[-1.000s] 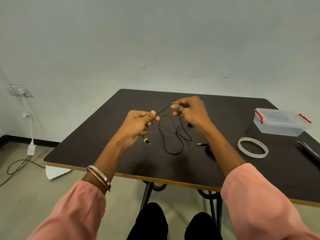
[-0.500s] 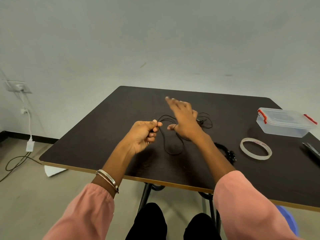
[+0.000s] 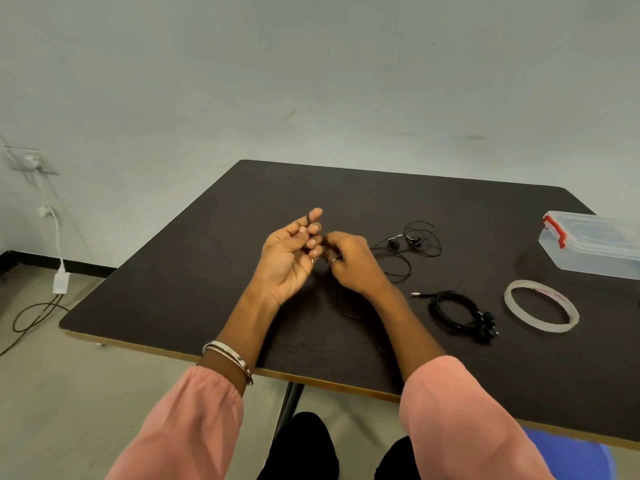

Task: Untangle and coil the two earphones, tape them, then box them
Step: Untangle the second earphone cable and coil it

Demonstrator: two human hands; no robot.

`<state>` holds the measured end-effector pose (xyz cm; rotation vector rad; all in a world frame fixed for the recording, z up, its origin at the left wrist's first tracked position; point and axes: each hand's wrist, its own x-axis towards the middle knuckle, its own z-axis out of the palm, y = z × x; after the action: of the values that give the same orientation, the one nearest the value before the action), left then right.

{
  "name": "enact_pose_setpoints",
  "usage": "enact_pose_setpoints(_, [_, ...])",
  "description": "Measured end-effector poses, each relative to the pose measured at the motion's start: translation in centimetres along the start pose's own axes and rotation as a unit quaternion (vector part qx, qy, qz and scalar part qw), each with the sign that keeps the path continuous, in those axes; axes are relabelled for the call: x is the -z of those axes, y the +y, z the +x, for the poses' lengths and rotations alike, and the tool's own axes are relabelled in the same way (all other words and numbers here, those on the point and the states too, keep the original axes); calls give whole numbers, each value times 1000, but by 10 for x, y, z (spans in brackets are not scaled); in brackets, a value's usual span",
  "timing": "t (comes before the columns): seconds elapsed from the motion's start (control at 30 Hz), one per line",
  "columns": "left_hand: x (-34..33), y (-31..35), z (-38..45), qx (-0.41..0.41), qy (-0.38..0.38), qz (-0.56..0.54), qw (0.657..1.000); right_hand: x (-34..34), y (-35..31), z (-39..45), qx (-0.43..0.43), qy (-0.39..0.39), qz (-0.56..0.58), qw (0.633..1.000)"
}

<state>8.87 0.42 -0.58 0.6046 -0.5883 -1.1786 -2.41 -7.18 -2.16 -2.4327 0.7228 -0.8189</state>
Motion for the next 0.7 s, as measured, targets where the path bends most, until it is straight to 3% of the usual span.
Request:
enact_pose_setpoints(0.2, [8,1,12,-77,78,42,993,3,-5,-1,68,-112,-145,981])
enact_pose_setpoints(0.37, [10,-1,12,-83,96,74,989,8,-8,-8,106,-119,-154,975])
enact_pose_setpoints(0.53, [11,-6,7,-69,65,163,982,24,-6,-12,74,-35,-18,996])
enact_pose_setpoints(0.7, [6,-10,-3,3,-14,253,967,41,-4,-16,11,30,103,994])
